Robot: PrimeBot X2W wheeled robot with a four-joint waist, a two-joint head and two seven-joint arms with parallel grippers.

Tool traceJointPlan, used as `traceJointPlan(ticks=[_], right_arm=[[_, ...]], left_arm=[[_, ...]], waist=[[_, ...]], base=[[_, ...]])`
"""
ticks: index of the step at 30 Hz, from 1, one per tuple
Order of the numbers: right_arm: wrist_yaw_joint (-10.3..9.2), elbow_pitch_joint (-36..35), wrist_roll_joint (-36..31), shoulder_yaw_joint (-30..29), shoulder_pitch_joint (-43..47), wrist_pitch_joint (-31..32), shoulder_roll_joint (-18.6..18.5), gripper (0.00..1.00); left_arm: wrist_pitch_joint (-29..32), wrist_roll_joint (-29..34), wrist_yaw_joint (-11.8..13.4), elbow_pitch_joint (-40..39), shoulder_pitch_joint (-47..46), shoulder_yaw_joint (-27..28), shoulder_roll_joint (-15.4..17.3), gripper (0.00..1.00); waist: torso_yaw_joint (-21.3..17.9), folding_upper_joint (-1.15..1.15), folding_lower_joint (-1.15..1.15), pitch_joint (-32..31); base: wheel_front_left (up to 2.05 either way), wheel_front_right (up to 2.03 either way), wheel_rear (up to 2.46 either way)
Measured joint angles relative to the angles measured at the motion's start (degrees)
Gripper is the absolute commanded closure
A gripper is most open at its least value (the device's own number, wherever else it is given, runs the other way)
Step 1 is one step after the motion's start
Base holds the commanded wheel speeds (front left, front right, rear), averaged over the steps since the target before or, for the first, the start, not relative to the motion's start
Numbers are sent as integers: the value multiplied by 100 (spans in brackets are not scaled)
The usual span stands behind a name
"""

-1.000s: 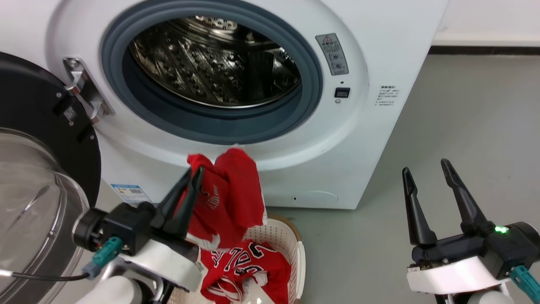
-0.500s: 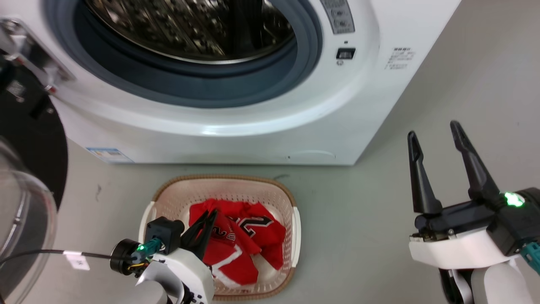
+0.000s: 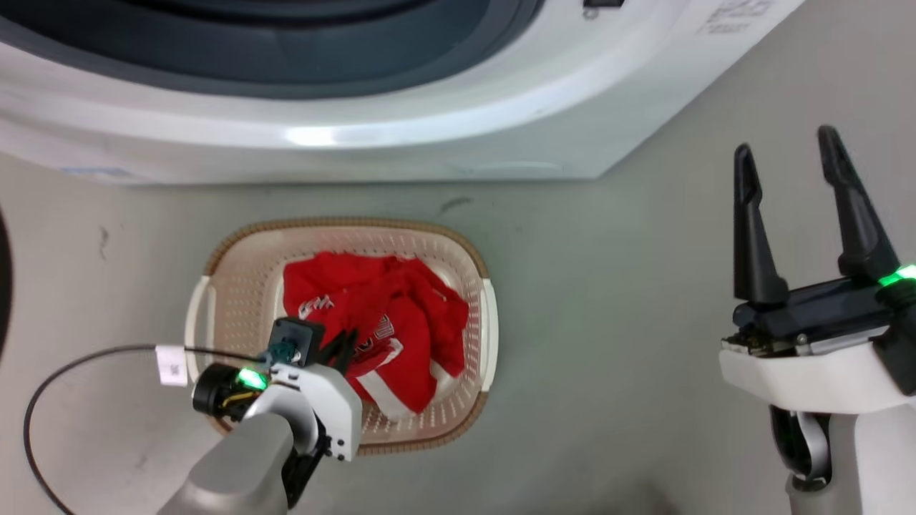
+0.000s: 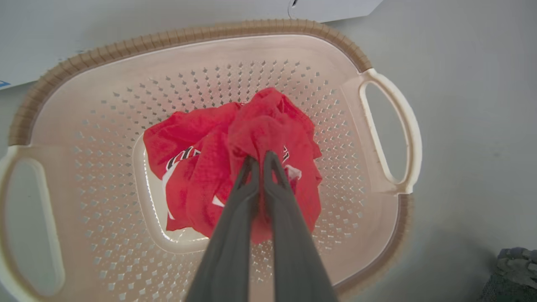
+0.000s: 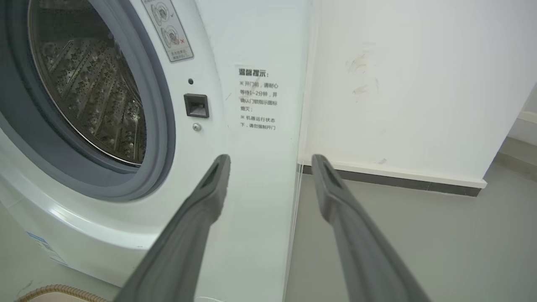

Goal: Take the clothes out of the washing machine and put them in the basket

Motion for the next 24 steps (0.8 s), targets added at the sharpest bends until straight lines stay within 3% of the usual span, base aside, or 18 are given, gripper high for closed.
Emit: traceJointPlan(ticks=[10,19,20,21,24], right_arm=[[0,-146,10,-138,-254,0,1,0],[0,-163,37,-164,-349,0,1,0],[0,-145,37,-165,-357,0,1,0],[0,-130,37,-165,-363,0,1,0],[0,-97,38,-148,-367,0,1,0]], left_arm=[[196,79,-276,1719,-915,-170,-468,100],[486,14,-374,2101,-1109,-249,-684,100],[492,11,-376,2116,-1113,-257,-692,55],[510,-4,-377,2129,-1113,-259,-698,0],[427,-54,-377,2161,-1087,-233,-702,0]], waist=[[-132,0,0,936],[-177,0,0,1274],[-176,0,0,1264],[-174,0,0,1243],[-163,0,0,1132]], base=[[0,0,0],[0,0,0],[0,0,0],[0,0,0],[0,0,0]])
